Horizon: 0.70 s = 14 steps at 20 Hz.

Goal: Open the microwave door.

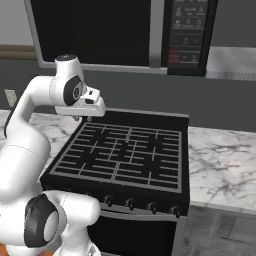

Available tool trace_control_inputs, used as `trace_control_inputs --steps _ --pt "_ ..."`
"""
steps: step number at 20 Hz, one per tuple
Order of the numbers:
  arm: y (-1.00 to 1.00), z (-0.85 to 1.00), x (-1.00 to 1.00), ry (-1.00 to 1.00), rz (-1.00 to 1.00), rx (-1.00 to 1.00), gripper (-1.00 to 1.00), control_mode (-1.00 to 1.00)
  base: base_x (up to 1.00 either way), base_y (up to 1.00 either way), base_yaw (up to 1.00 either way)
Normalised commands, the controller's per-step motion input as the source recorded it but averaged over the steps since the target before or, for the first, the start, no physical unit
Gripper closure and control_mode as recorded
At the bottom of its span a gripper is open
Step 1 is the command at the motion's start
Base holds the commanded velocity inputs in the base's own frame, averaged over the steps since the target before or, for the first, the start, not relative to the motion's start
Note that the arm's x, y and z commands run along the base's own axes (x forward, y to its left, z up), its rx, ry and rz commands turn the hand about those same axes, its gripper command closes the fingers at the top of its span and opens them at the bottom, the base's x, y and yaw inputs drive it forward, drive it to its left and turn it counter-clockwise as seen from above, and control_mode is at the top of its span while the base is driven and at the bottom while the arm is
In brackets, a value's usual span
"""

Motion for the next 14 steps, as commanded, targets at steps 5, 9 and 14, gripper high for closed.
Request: trace_control_inputs --steps 5,9,14 --pt "-0.14 0.00 -0.15 -0.06 0.00 0.03 -1.00 -1.00 0.00 0.00 0.00" --pt "-0.34 0.18 -0.51 -0.33 0.00 0.10 -1.00 -1.00 0.00 0.00 0.00" --pt "-0.06 0.58 -0.30 -0.27 0.00 0.04 -1.00 -1.00 0.00 0.00 0.00"
